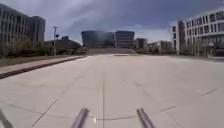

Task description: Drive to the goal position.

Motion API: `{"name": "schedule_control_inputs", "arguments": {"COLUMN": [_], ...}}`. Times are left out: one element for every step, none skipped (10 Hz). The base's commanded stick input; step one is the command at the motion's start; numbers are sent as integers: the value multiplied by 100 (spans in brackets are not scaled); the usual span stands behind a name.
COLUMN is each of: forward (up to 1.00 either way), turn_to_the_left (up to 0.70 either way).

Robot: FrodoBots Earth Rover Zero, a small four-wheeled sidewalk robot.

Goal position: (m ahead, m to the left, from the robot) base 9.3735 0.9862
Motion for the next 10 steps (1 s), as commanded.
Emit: {"name": "schedule_control_inputs", "arguments": {"forward": [100, 100, 100, 100, 100, 100, 100, 100, 100, 100], "turn_to_the_left": [0, 0, 0, 0, 0, -14, -14, -11, -1, 0]}}
